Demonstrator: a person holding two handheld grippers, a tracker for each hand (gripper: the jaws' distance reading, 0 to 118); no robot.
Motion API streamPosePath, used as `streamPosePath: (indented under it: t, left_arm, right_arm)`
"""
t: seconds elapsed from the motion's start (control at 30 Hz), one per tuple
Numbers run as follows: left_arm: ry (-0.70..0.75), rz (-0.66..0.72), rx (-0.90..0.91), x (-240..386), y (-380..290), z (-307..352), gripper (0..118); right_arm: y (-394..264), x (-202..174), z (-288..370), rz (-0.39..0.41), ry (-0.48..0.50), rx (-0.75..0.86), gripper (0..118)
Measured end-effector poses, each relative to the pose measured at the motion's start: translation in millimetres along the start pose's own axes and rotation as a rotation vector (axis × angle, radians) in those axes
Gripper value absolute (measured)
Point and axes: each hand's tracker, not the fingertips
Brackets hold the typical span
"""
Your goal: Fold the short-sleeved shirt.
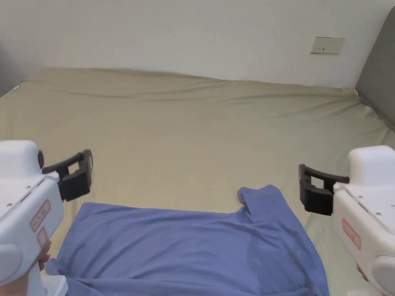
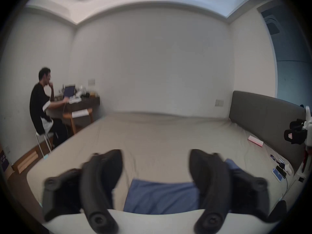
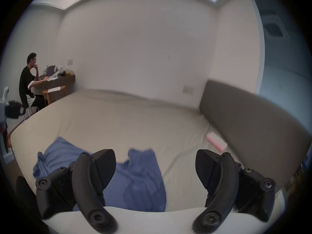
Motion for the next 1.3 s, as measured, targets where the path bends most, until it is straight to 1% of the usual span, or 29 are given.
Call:
streamPosePath:
  t: [0.03, 0.07, 0.1, 0.17, 0.2, 0.23, 0.3, 0.37, 0.43, 0.6, 0.67, 0.8, 0.87, 0.9, 0.93, 0.97, 1.0, 1.03, 1.13, 1.27, 1.3]
  left_arm:
    - [0.001, -0.018, 0.028, 6.5, 5.5, 0.7, 56]
    - [0.004, -0.039, 0.046, 15.3, 10.2, 3.0, 42]
    - [0.006, -0.061, 0.054, 22.8, 12.8, 5.1, 29]
    - [0.044, -0.115, 0.11, 37.3, 13.9, 9.4, 17]
    - [0.082, -0.124, 0.178, 42.4, 12.0, 13.6, 6]
    - [0.105, -0.149, 0.191, 48.4, 13.8, 15.1, 0]
    - [0.076, -0.153, 0.159, 53.5, 16.0, 12.7, 0]
    - [0.032, -0.148, 0.139, 57.4, 17.7, 9.4, 0]
    - [0.027, -0.169, 0.129, 61.6, 16.4, 5.2, 0]
    - [-0.004, -0.208, 0.065, 63.4, 4.6, -14.0, 0]
    - [-0.022, -0.219, -0.012, 58.1, -9.0, -31.1, 0]
    - [-0.047, -0.179, -0.181, 32.3, -59.1, -70.6, 0]
    - [-0.001, -0.203, -0.311, 14.8, -93.9, -102.1, 0]
    - [0.008, -0.194, -0.376, 5.6, -107.8, -117.4, 10]
    - [0.012, -0.15, -0.459, -8.8, -124.4, -137.3, 32]
    - [0.034, -0.119, -0.56, -20.3, -139.6, -158.3, 66]
    - [0.037, -0.096, -0.641, -31.4, -152.9, -175.9, 108]
    - [0.039, -0.081, -0.654, -42.3, -163.7, -191.3, 118]
    - [0.08, -0.096, -0.698, -63.2, -179.8, -232.8, 115]
    - [0.106, -0.041, -0.718, -85.5, -191.3, -278.8, 114]
    - [0.104, -0.039, -0.729, -87.7, -193.8, -286.7, 110]
  right_arm:
    - [5.7, -6.6, 3.6, 0.005, 0.005, 0.029, 93]
    - [9.7, -13.9, 6.7, 0.009, 0.011, 0.056, 85]
    - [10.9, -16.6, 6.1, 0.015, 0.022, 0.075, 69]
    - [13.2, -27.1, 6.8, -0.001, 0.031, 0.101, 32]
    - [13.2, -31.3, 6.1, -0.006, 0.027, 0.101, 11]
    - [12.2, -34.0, 3.4, -0.014, 0.04, 0.106, 10]
    - [11.5, -40.6, 0.8, -0.007, 0.046, 0.097, 2]
    - [8.4, -47.8, -3.9, 0.014, 0.051, 0.089, 2]
    - [5.1, -50.9, -7.0, 0.029, 0.055, 0.084, 2]
    - [-5.2, -49.6, -21.6, 0.038, 0.049, 0.057, 2]
    - [-11.5, -47.8, -29.6, 0.032, 0.049, 0.031, 2]
    - [-30.4, -41.0, -45.2, 0.032, 0.041, -0.036, 2]
    - [-42.2, -35.2, -54.7, 0.037, 0.034, -0.079, 2]
    - [-47.3, -34.2, -58.5, 0.037, 0.029, -0.095, 2]
    - [-53.5, -31.3, -63.7, 0.038, 0.019, -0.116, 2]
    - [-59.4, -27.6, -68.9, 0.038, 0.007, -0.135, 2]
    - [-64.1, -24.0, -73.6, 0.039, -0.004, -0.153, 2]
    - [-69.0, -21.6, -77.8, 0.04, -0.015, -0.173, 2]
    - [-79.9, -9.6, -89.8, 0.038, -0.037, -0.215, 2]
    - [-89.2, 2.0, -100.6, 0.032, -0.068, -0.262, 2]
    - [-89.1, 1.6, -100.6, 0.028, -0.073, -0.271, 2]
